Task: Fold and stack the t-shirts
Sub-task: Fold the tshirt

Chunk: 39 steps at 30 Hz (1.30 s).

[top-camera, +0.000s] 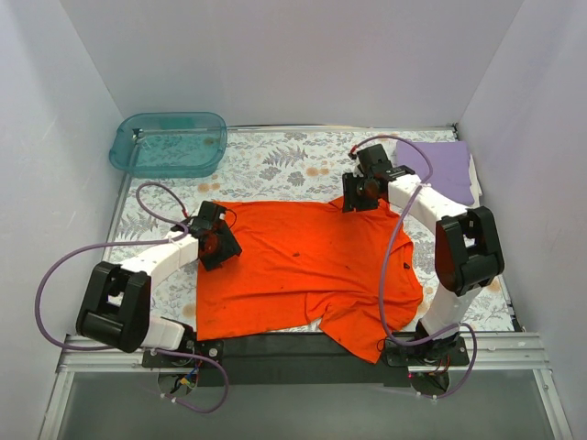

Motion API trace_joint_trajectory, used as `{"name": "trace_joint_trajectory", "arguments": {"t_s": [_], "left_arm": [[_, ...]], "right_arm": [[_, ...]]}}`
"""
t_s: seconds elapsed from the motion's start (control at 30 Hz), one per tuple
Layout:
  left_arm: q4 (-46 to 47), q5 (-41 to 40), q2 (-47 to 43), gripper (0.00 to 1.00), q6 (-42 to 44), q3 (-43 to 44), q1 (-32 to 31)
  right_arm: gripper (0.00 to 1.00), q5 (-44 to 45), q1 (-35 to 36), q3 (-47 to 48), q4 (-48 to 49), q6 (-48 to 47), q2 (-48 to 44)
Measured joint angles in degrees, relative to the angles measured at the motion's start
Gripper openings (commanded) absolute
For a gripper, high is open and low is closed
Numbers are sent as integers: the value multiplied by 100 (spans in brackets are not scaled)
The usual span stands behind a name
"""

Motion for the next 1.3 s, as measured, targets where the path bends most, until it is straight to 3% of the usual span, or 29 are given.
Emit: {"name": "trace_joint_trajectory", "arguments": {"t_s": [0.23, 0.4, 0.73, 0.9, 1.07, 1.3], "left_arm": [[275, 52, -254, 52, -179, -280, 81], [186, 160, -254, 51, -251, -275, 315], [-599, 417, -212, 50, -103, -127, 815], [-1231, 426, -221, 54, 17, -28, 870], [-1513, 214, -317, 60, 168, 501, 1165], [-472, -249, 9, 62, 706, 1248, 1464]], "right_arm": [[44, 101, -28, 74, -24, 39, 330], [44, -101, -28, -411, -39, 114, 363], [45, -678, -35, -1353, -101, 164, -162], [45, -839, -24, -1582, -498, 138, -431], [46, -669, -26, -1261, -949, 20, -599], [46, -365, -426, -350, -933, -157, -675]]}}
